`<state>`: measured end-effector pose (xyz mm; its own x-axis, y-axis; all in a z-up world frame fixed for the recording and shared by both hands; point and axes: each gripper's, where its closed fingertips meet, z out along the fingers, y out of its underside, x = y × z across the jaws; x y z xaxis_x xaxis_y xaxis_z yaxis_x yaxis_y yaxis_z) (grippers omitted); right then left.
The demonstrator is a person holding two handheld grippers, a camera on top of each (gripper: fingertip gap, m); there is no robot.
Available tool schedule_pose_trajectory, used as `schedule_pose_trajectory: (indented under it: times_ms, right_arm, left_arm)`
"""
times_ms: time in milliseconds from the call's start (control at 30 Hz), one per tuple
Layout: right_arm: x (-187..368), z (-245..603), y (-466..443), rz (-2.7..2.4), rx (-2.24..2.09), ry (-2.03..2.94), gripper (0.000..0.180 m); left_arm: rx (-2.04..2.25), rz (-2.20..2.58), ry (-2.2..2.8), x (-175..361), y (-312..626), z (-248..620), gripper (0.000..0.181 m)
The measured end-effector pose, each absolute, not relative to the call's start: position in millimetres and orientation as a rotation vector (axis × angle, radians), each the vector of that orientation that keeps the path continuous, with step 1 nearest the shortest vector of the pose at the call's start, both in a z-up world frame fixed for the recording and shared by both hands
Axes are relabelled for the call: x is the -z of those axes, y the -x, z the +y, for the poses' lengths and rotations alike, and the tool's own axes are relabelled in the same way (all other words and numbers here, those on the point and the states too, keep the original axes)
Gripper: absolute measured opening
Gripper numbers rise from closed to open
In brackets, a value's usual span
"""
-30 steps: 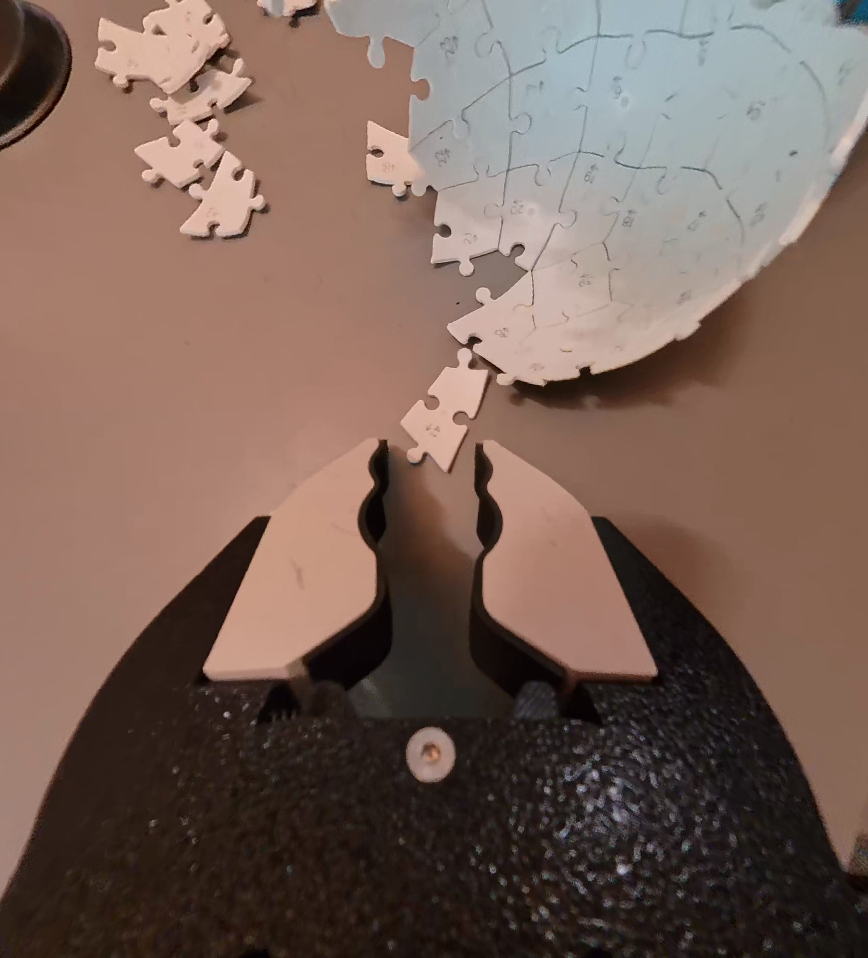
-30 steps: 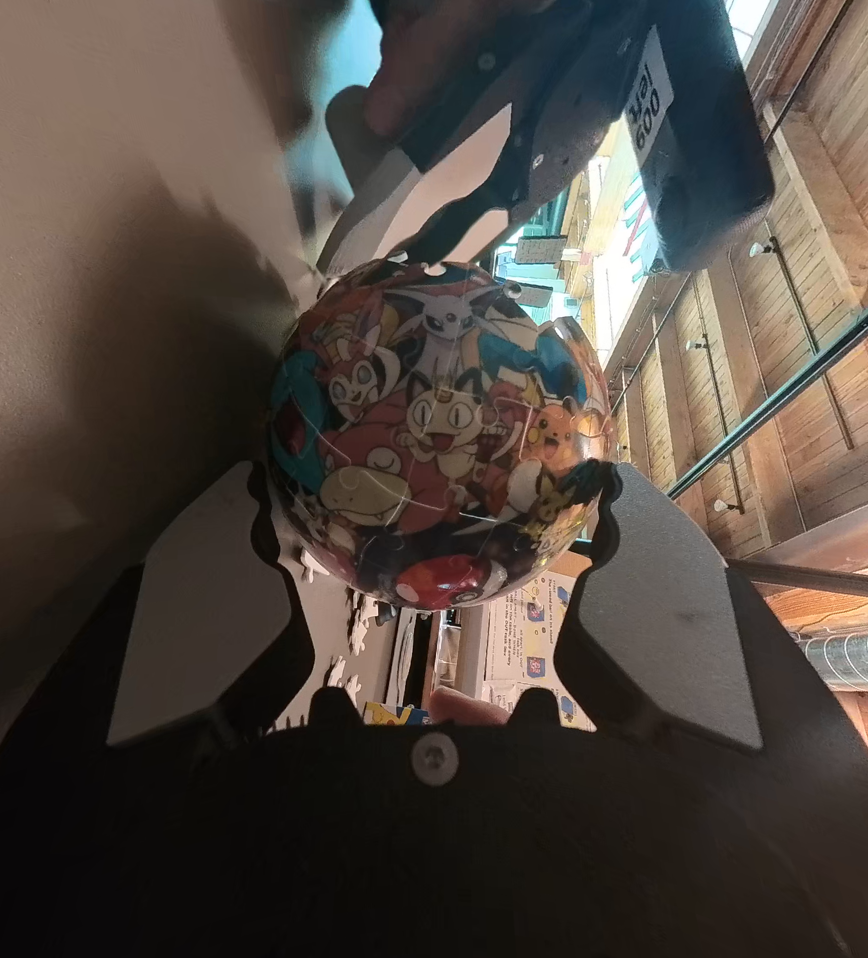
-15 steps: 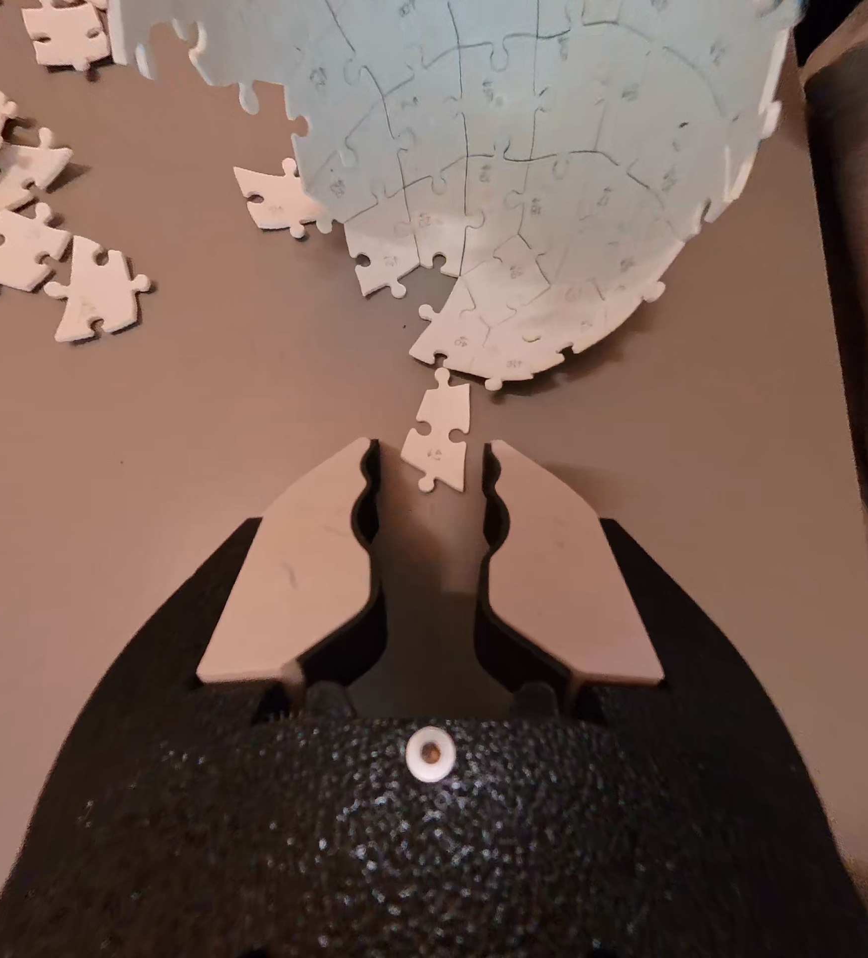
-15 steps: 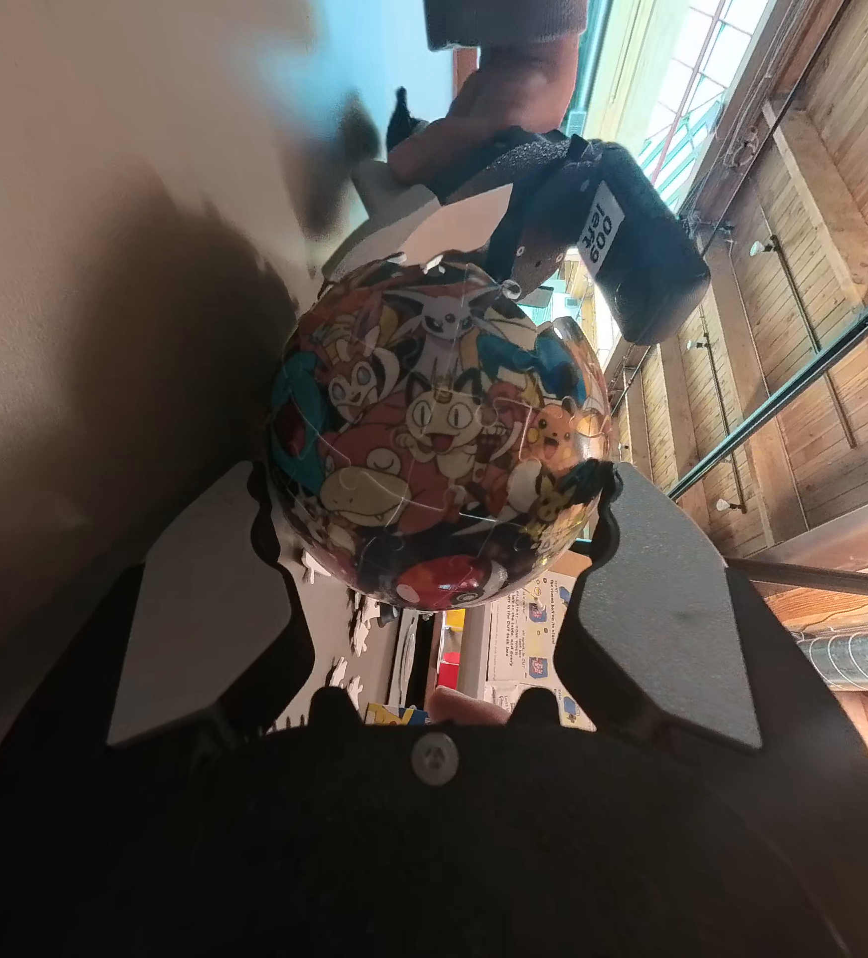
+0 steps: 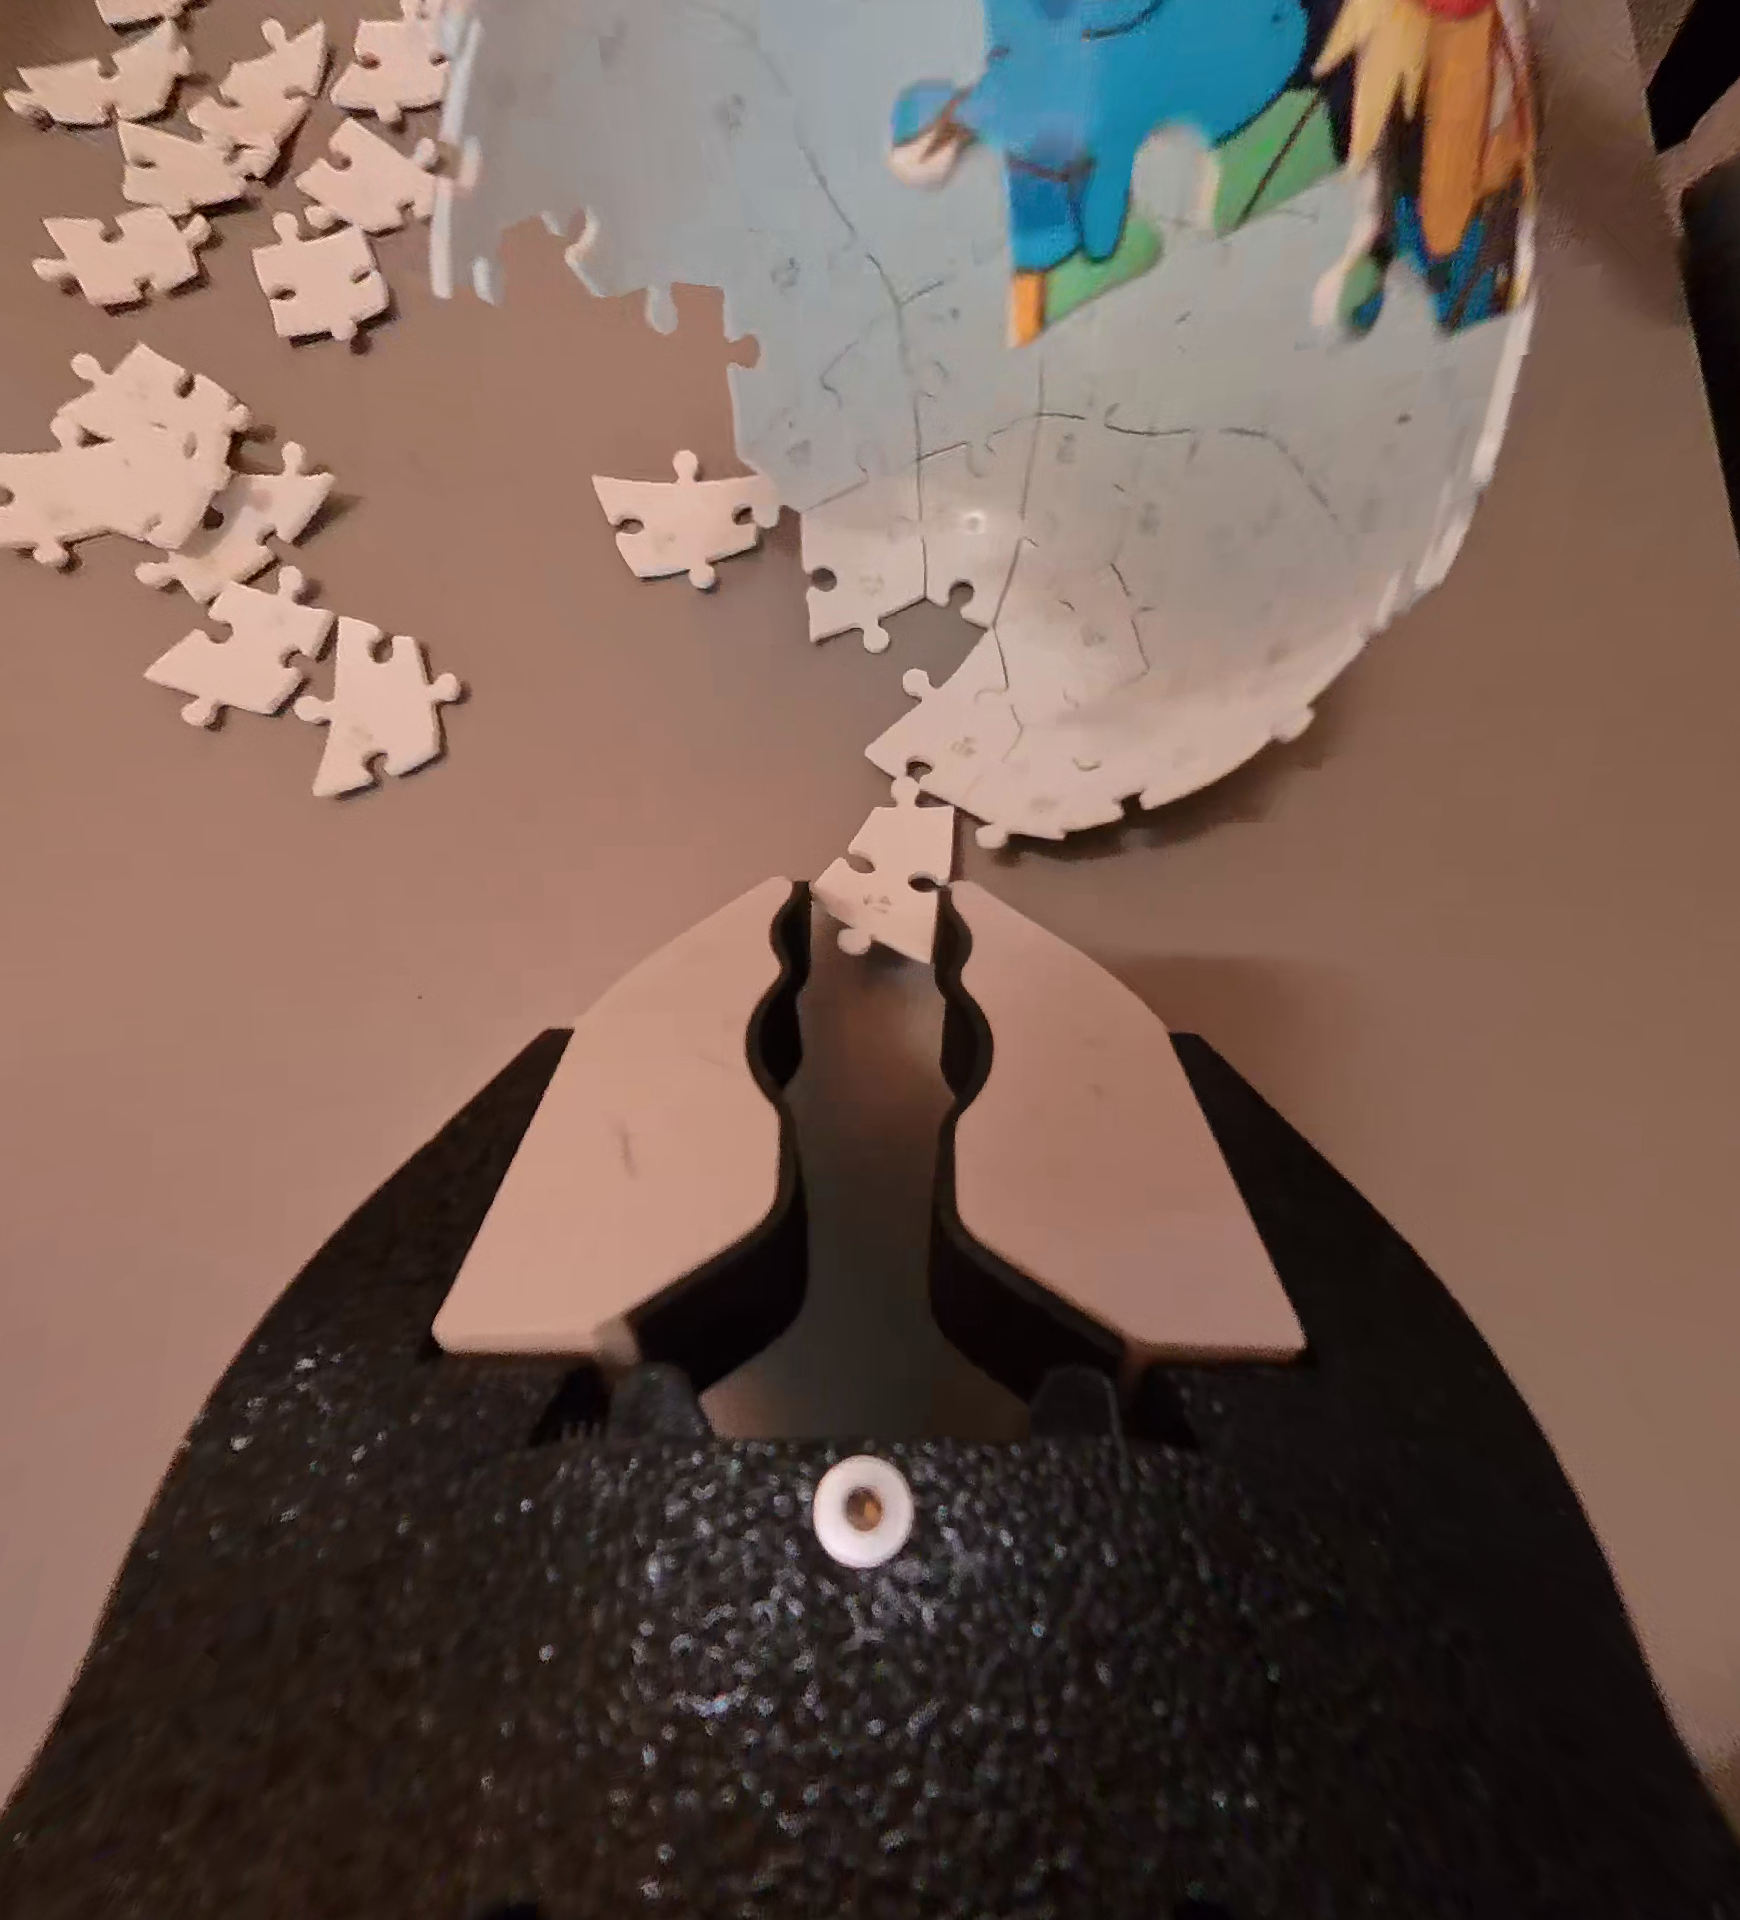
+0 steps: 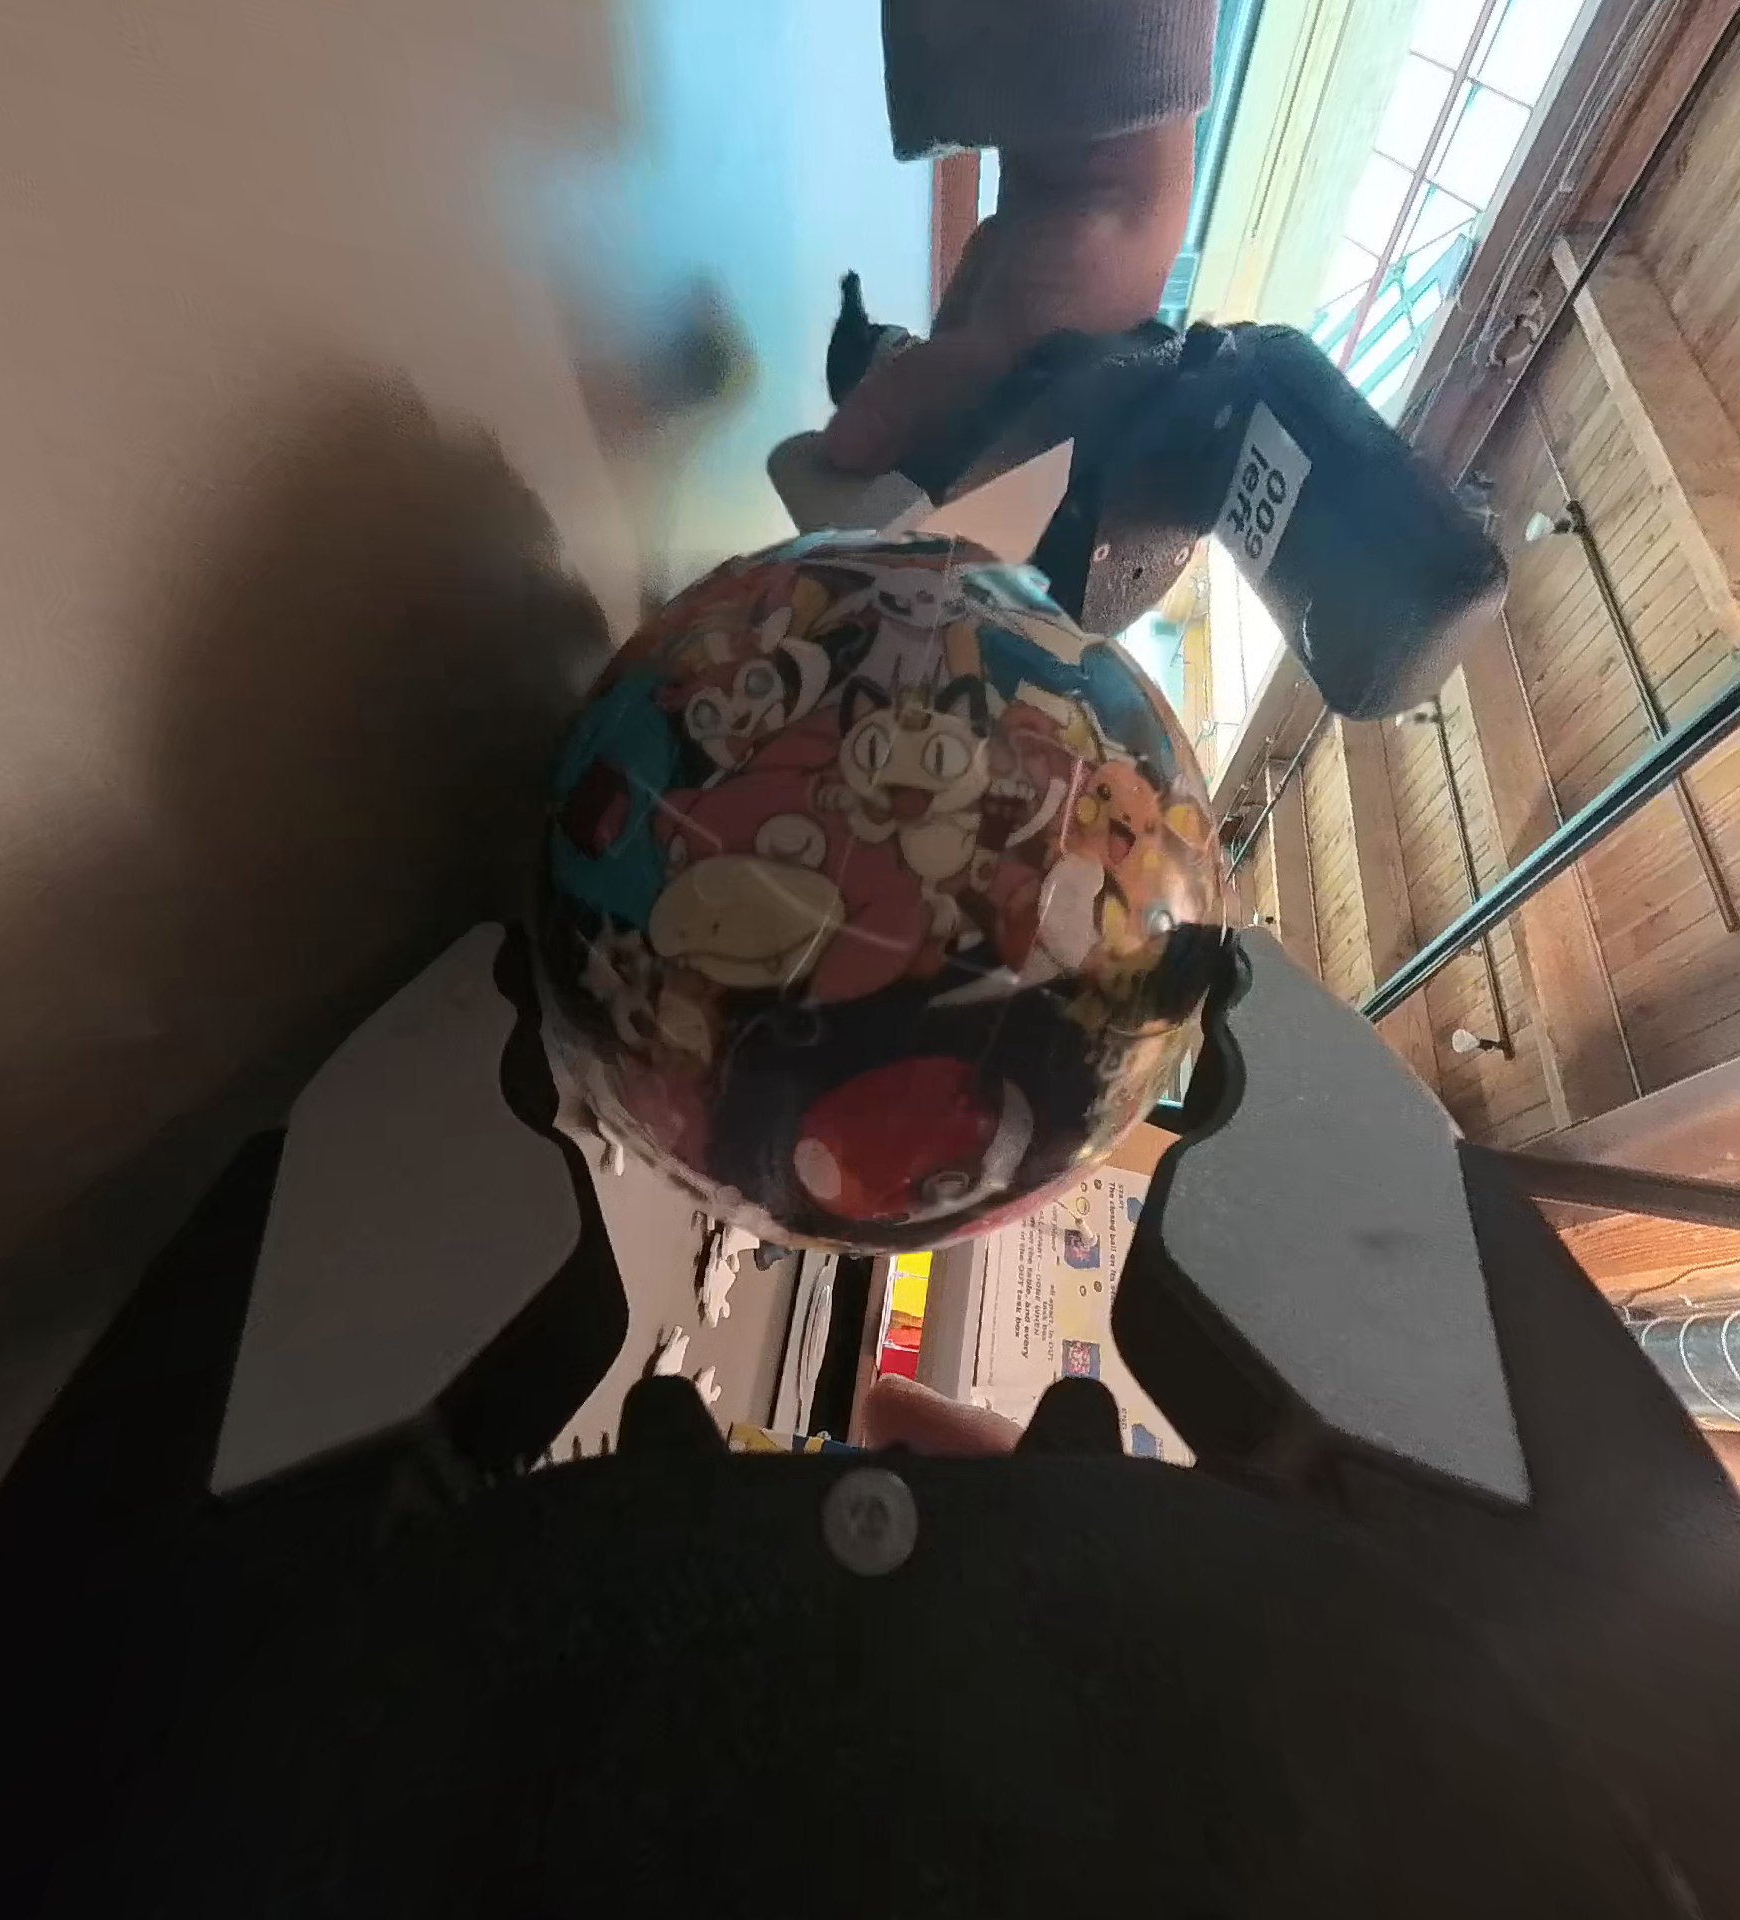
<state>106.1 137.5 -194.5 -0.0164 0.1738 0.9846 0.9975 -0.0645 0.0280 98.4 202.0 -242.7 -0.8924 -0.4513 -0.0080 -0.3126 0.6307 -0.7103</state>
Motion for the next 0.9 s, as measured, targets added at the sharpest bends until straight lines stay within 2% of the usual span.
schedule_pose_trajectory:
  times_ms: [267, 900]
  right_arm:
    - [194, 137, -106, -1.319, 1.174, 1.381, 0.120]
    - [193, 132, -105, -1.315, 1.159, 1.380, 0.120]
  left_arm:
    - [1.221, 2.636, 0.578, 223, -112, 201, 0.022]
    - [1.199, 2.884, 0.167, 248, -119, 159, 0.022]
